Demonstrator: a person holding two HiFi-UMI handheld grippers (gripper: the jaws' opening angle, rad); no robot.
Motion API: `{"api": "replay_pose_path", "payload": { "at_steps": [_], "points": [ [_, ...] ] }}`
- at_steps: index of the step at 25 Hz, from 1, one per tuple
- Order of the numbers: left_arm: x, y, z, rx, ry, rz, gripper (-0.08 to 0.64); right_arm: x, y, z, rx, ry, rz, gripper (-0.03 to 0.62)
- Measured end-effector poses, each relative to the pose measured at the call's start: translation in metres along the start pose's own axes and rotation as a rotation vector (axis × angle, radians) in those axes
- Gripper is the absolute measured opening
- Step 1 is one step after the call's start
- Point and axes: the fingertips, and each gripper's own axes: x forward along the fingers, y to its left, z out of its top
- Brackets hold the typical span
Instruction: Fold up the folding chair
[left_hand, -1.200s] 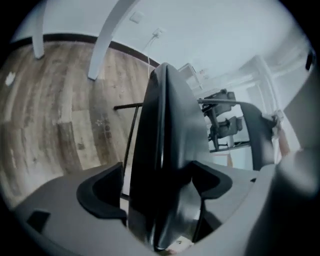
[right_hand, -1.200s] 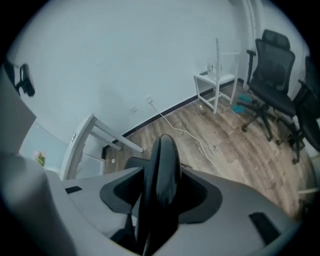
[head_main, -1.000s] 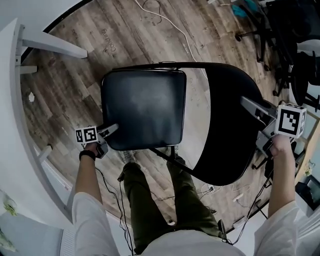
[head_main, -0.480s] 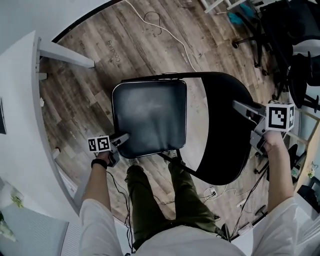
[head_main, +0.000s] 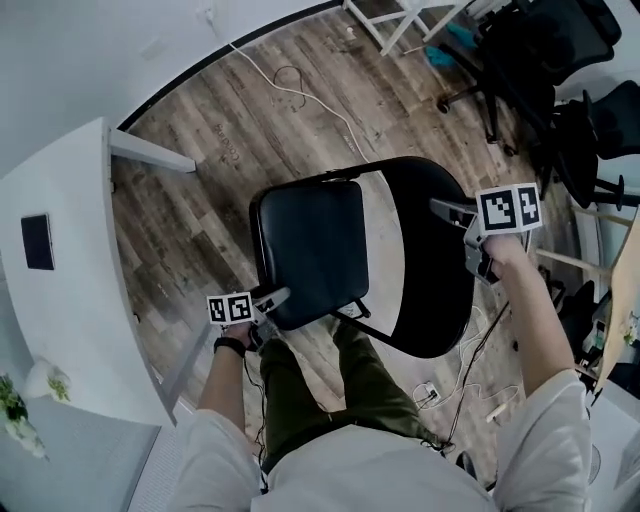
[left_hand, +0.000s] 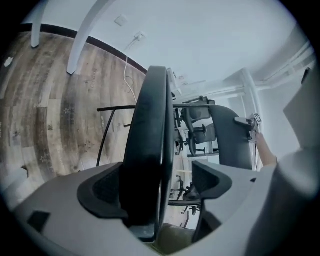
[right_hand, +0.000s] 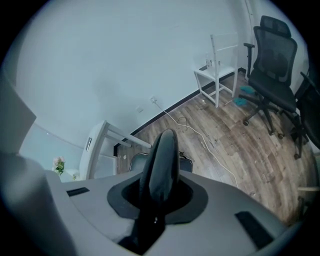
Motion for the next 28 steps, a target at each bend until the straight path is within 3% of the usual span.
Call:
{"api": "replay_pose_path", "payload": {
  "at_steps": [12, 17, 22, 28],
  "points": [
    [0.046, -0.136, -0.028, 0.159, 0.094, 0.077, 0.43, -0.052, -0.004, 0.004, 0.043, 0.023, -0.034, 0.08],
    [0.073, -0.19, -0.043, 0.257, 0.171, 0.039, 0.43, -0.071, -0.007, 0.005, 0.052, 0.024, -0.049, 0.086],
    [0.104, -0.239, -0.07, 0.459, 0.324, 0.007, 0.43, -0.089, -0.012, 0.005, 0.072, 0.029, -0.054, 0.097],
    [0.135, -0.271, -0.103, 0.817, 0.603, 0.026, 0.43, -0.097, -0.003, 0.004, 0.107, 0.027, -0.048, 0.121]
  ]
}}
